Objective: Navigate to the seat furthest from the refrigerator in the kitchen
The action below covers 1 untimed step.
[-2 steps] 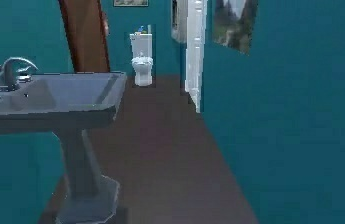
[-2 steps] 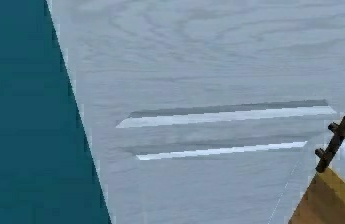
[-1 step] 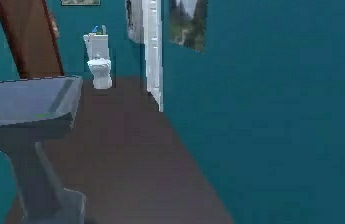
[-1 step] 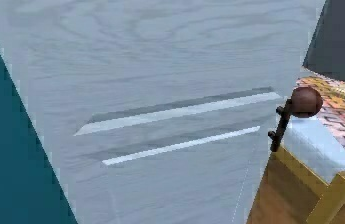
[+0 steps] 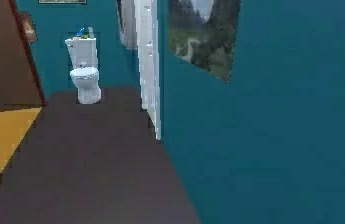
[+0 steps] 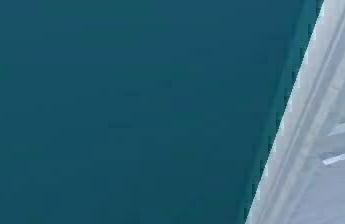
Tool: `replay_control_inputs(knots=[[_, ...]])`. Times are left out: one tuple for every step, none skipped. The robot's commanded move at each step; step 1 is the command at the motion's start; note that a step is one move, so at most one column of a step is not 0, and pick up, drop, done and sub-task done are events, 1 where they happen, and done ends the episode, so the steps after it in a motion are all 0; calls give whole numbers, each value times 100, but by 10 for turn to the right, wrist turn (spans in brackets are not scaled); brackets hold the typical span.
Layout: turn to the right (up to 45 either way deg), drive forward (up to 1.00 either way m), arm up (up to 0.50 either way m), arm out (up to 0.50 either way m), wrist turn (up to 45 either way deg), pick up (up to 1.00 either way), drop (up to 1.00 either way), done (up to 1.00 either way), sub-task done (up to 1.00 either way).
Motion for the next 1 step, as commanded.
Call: replay_control_inputs(knots=[[-150,0,0,0,0,0,0,0,0]])
